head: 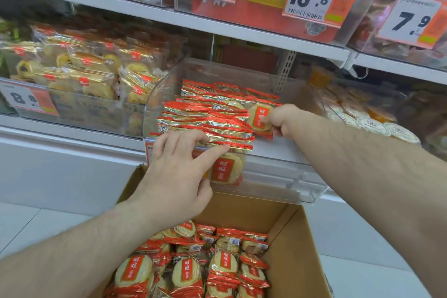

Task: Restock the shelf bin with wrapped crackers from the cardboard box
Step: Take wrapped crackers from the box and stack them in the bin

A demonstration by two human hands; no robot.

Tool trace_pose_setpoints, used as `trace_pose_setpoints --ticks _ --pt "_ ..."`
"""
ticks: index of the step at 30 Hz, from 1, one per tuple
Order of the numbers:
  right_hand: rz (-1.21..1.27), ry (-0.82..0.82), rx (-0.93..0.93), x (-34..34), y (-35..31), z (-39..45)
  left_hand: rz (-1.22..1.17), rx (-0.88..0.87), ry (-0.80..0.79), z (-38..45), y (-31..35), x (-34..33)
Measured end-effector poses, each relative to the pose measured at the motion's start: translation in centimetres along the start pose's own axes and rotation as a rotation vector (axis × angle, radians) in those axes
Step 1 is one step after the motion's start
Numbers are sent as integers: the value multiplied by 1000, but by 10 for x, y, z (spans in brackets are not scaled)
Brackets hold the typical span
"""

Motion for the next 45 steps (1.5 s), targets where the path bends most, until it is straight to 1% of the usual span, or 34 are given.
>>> trace_pose_setpoints --ticks 4,6,11,15,17,23,25,26,28,29,30,32,33,35,36,37,38,40,41,43,45 --pt "61 74 27 -3 4 14 -14 17 4 2 -3 1" --pt "81 81 47 -6 3 18 -22 22 4 2 -2 1" --pt "50 -103 47 -25 1 20 -18 22 0 2 -2 -1" --pt "75 -211 12 -27 3 15 -21 23 -7 3 -1 -1" --pt "72 -243 -9 -27 5 15 -25 27 -11 3 -2 -2" --pt "16 -264 -36 -16 10 -3 -59 10 1 3 6 6" --pt "-23 -212 0 -5 7 -19 -79 -23 29 3 11 11" --pt "-73 -136 44 4 3 -28 -102 -51 51 2 15 15" --pt "-194 99 192 24 -9 -54 -177 -124 79 0 22 21" --pt "-242 217 294 33 -17 -73 -222 -158 66 -1 25 22" --pt "-268 299 404 39 -23 -95 -261 -183 38 -3 27 20" --pt "-283 375 625 40 -30 -141 -310 -195 -48 -8 28 12" --pt "-282 410 749 38 -32 -166 -321 -183 -112 -11 28 6" --pt "-234 455 1026 24 -28 -212 -302 -123 -313 -18 24 -15" --pt "-208 442 1141 11 -21 -228 -266 -76 -432 -23 19 -28" --pt "-194 401 1208 -5 -11 -238 -225 -32 -537 -28 13 -40" --pt "-193 336 1232 -24 2 -240 -192 13 -641 -35 7 -51" --pt "-281 167 1157 -66 34 -225 -132 93 -827 -50 -6 -69" --pt "-378 71 1063 -90 52 -210 -105 119 -893 -58 -13 -76" --pt "-602 -153 806 -141 100 -174 -93 155 -990 -69 -21 -84" --pt "-793 -331 556 -181 147 -150 -101 178 -1031 -76 -25 -89"
Point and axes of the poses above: each hand's wrist, its own z-axis towards the middle knuckle, its own x-axis out of the back of the hand, y = z × x, the point moved 8 cm from there along z, towards the middle knuckle, and after that the axes turned 7 degrees about -z, right-handed, at the moved point
